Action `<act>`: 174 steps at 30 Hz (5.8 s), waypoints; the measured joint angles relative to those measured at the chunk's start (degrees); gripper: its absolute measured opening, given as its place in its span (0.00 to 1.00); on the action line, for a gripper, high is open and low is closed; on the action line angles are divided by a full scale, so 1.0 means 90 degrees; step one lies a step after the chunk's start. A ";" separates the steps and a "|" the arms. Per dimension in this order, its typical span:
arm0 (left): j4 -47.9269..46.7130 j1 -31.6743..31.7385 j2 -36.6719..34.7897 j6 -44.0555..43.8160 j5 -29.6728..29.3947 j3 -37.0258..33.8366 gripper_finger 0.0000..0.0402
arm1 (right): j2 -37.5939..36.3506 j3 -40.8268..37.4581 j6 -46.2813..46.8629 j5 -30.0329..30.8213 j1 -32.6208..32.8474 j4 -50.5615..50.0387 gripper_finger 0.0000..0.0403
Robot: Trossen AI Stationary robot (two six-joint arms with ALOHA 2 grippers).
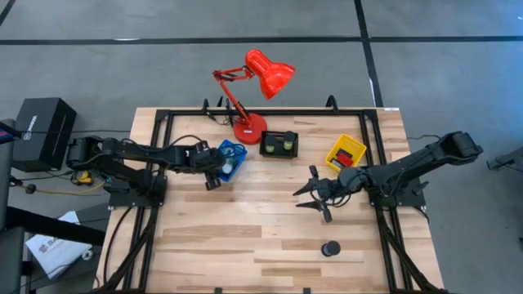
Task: Pick & Place Office items
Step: Put the blue hourglass into the black bin
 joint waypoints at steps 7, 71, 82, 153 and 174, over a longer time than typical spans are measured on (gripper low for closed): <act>0.0191 -0.0021 -0.0002 -0.0086 -0.0010 0.0275 0.51 | 0.0485 0.0547 -0.0188 -0.0161 -0.0119 -0.0059 0.41; 0.3277 -0.0918 -0.0002 -0.1863 0.1036 0.0423 0.38 | -0.2069 -0.0225 0.0495 -0.0642 0.2330 -0.2720 0.56; 0.3339 -0.1007 -0.0002 -0.1862 0.1056 0.0423 0.38 | -0.1150 -0.0220 0.0618 -0.0822 0.2551 -0.2159 0.56; 0.3823 -0.1005 -0.0002 -0.1156 0.1032 0.0421 0.38 | 0.1075 0.2624 0.0393 -0.0477 0.2408 -0.4619 0.62; 0.3822 -0.1005 -0.0002 -0.1142 0.1059 0.0420 0.38 | 0.3362 0.4867 0.1119 -0.1176 0.2639 -0.8904 0.65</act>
